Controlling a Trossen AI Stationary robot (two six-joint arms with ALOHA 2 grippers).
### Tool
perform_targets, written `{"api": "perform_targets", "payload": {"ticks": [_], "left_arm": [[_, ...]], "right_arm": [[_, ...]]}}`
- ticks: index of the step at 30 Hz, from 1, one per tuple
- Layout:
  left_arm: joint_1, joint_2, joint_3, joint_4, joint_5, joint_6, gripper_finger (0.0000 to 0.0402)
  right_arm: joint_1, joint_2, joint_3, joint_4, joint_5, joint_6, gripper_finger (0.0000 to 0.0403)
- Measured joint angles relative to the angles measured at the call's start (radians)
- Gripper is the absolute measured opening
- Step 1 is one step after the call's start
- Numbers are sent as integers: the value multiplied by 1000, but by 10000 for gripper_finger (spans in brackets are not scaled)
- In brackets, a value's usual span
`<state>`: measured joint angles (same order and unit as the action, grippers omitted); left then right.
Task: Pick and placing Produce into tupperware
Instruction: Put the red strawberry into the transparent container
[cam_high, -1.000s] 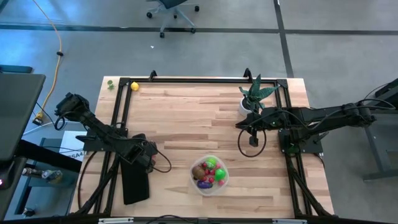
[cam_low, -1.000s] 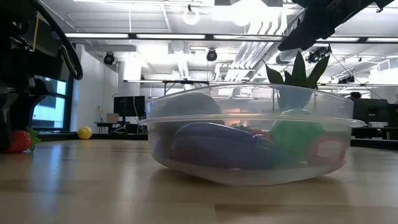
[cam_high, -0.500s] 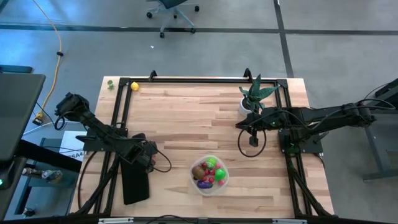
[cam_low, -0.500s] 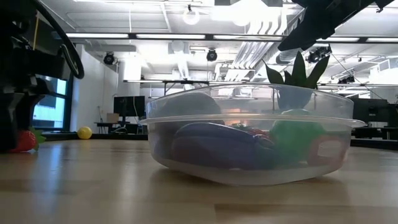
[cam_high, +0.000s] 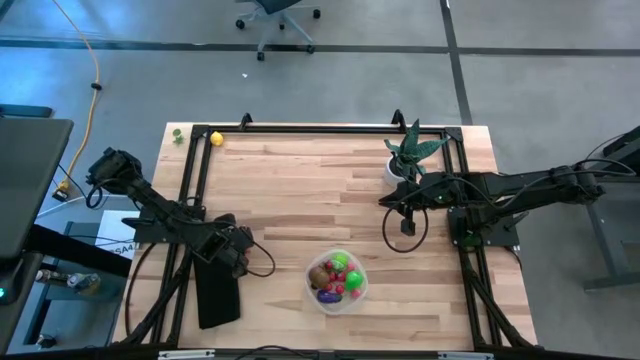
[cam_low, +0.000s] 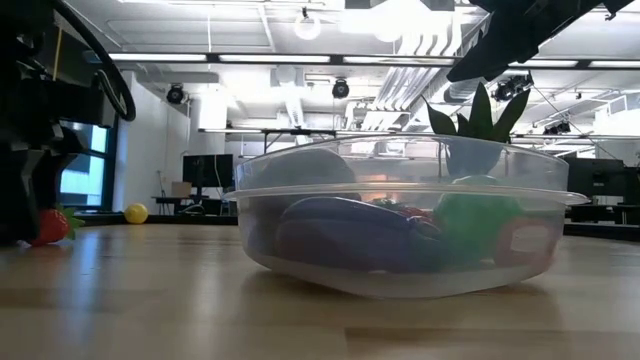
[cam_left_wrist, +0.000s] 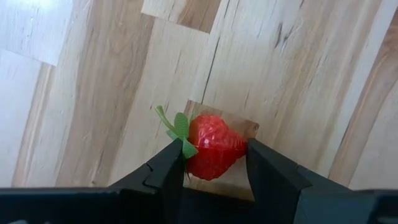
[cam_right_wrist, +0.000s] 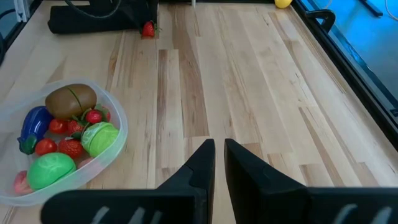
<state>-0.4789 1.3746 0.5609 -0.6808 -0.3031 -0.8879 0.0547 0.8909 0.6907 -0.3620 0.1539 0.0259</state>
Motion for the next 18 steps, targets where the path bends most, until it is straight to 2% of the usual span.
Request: {"api": "perform_targets", "payload": {"ticks": [12, 18], "left_arm": [[0, 2, -5, 6, -36, 20, 149], [1, 3, -6, 34, -93, 48, 123]], "right_arm": [[0, 0, 0, 0, 0, 0, 26], [0, 0, 0, 0, 0, 0, 26]]}}
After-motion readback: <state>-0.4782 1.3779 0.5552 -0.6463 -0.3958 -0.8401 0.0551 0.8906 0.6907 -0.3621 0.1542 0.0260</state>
